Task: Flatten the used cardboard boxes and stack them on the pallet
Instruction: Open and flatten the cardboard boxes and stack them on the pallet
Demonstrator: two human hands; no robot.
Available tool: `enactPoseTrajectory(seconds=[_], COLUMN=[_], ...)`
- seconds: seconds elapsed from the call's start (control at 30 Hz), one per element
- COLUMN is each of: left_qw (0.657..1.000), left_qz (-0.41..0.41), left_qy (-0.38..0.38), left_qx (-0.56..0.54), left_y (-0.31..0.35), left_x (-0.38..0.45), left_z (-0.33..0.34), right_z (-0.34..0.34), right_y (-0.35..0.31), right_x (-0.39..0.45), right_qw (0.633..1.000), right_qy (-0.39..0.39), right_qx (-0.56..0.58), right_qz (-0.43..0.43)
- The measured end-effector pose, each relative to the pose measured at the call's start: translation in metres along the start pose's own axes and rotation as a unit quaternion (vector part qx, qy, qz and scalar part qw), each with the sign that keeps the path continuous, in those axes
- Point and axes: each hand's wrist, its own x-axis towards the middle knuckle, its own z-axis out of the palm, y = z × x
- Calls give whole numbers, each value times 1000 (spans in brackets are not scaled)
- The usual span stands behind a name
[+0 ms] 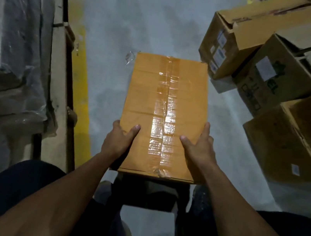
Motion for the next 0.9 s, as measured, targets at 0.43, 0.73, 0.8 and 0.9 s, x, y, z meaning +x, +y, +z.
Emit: enactPoseTrajectory(seconds=[0.43,0.73,0.8,0.9], left_qw=[705,566,564,541], left_qz=[488,578,564,561], left_qy=[-120,-135,-132,-95], left_qx=[500,572,588,619], left_y=[67,129,141,139], left_x=[-7,-2,-12,-18], left_z=[12,-24,-43,-72], right_z=[4,4,2,-1], right_y=[1,-2,-3,-4], right_x=[4,2,-1,-5], right_qw=[1000,999,1000,1000], right_qy=[16,9,8,5], right_qx=[-17,-26,-25,-19], right_qz=[6,18,14,6])
